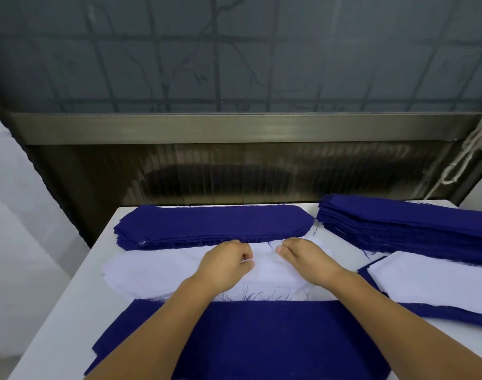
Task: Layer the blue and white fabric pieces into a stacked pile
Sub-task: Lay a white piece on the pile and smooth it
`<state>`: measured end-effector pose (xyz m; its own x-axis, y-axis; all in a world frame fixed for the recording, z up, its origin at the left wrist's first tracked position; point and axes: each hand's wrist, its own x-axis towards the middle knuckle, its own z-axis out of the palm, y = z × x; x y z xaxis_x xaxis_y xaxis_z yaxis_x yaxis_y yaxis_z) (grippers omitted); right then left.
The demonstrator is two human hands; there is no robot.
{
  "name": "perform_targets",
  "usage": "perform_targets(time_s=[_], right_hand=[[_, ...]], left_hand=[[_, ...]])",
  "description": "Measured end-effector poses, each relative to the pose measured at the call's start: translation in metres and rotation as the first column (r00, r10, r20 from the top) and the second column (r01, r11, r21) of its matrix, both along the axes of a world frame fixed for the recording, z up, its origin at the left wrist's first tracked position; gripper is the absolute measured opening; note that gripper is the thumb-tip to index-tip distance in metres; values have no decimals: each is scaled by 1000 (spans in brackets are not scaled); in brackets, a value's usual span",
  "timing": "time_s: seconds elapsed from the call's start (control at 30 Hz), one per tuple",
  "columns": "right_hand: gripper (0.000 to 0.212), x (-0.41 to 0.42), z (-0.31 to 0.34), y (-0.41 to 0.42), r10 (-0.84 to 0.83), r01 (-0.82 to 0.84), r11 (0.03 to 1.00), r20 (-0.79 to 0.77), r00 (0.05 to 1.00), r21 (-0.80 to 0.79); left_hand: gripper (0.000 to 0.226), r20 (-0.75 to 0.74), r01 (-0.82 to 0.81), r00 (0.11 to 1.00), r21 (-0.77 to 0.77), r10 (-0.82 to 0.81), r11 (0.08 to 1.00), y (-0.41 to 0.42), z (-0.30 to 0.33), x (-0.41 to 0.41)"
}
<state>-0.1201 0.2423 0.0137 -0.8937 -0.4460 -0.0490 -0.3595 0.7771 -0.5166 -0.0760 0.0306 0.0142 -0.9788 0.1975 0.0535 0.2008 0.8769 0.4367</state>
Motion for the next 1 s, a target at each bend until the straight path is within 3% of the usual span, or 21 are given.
perform_targets(time_s=[0.1,0.2,0.33,0.47,0.7,0.9,1.0], right_hand=[[30,5,-1,3,39,-39,999,6,999,-25],[29,8,-3,7,94,-90,994,-50,994,67],[13,10,-7,9,77,-71,996,-112,991,55],[24,13,-7,15,81,-80,997,-107,991,14],[11,18,-1,24,63,-67,995,-50,997,-72],[25,53,20,57,99,-99,992,-9,995,-82],[22,81,29,75,111,-112,989,-14,994,-94]], left_hand=[[15,-17,-19,1000,-27,19,999,2,-1,-3],[14,-52,-13,999,-40,11,999,1,-1,-1],[11,-117,-32,993,-82,22,996,-18,-4,10],[10,-121,-129,986,-140,112,982,-65,-2,26],[20,-83,-316,948,-168,306,934,-136,14,60],[18,11,-141,990,-98,143,985,-139,34,94],[19,-56,-70,996,-117,64,991,-130,42,108]])
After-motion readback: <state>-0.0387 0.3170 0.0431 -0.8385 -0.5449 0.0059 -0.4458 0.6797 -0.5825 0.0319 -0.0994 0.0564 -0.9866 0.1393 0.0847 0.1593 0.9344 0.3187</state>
